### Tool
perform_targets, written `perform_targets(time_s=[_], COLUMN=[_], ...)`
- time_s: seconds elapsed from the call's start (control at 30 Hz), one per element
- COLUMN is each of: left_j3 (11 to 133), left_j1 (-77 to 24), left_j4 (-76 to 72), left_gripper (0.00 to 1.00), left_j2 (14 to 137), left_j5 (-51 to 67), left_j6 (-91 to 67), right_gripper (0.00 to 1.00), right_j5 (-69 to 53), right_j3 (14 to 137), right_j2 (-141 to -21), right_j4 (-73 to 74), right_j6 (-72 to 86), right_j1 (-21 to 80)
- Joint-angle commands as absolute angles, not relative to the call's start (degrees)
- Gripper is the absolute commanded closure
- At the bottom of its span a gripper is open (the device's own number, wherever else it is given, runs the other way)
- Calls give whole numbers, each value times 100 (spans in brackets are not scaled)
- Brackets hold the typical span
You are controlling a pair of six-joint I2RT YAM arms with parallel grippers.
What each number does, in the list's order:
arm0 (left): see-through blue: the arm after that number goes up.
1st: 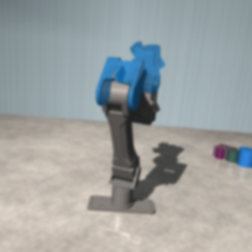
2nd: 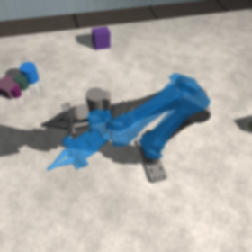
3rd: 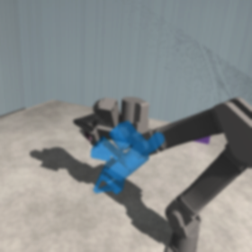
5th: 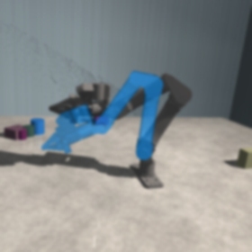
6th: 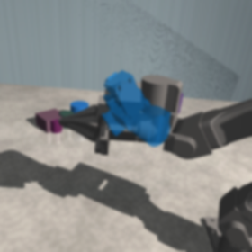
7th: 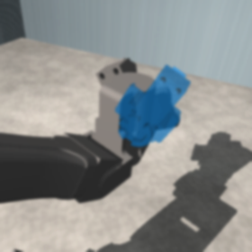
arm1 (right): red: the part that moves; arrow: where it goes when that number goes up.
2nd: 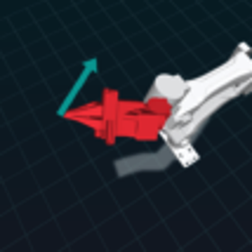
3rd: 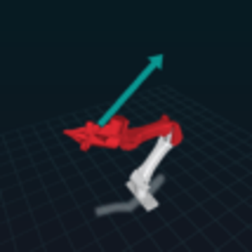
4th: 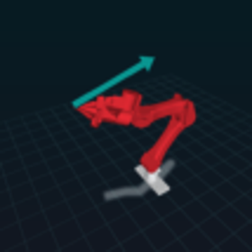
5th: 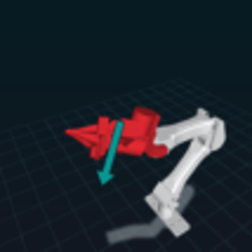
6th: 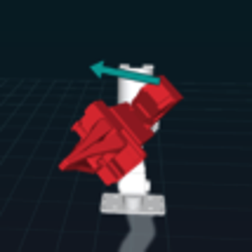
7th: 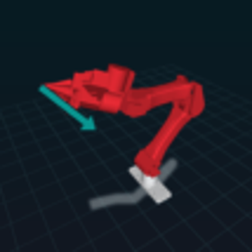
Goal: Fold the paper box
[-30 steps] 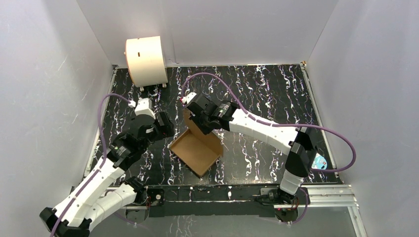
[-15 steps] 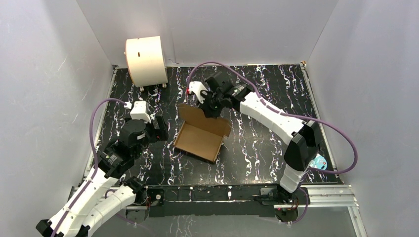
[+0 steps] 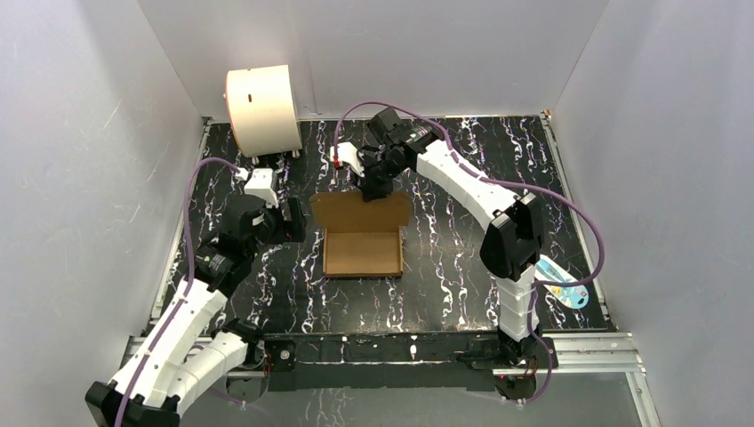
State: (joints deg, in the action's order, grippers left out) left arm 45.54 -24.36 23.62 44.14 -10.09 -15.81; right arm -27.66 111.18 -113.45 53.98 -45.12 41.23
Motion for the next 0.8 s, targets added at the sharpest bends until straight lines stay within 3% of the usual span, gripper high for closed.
perform_targets(time_s=[0.0, 0.3, 0.47, 0.77], left_j3=[4816, 5493, 5922, 6562], left_j1=[-2208, -2123, -2119, -2118], left_j4=[2077, 2186, 2435, 2817], left_gripper=[13, 17, 19, 29], left_j2=[4769, 5679, 6262, 7001], left_j5=[-397, -32, 395, 697], left_j6=[-1261, -760, -503, -151], right_gripper=[74, 47, 45, 49], right_j5=[-2927, -1465, -1329, -1651], right_j3=[11680, 10600, 9609, 8289], right_j2=[-11512, -10407, -9611, -8663], right_j4=[5740, 4765, 4249, 3438], right_j6=[-4665, -2908, -1987, -1777], right_j1=[4109, 4062, 3511, 3183])
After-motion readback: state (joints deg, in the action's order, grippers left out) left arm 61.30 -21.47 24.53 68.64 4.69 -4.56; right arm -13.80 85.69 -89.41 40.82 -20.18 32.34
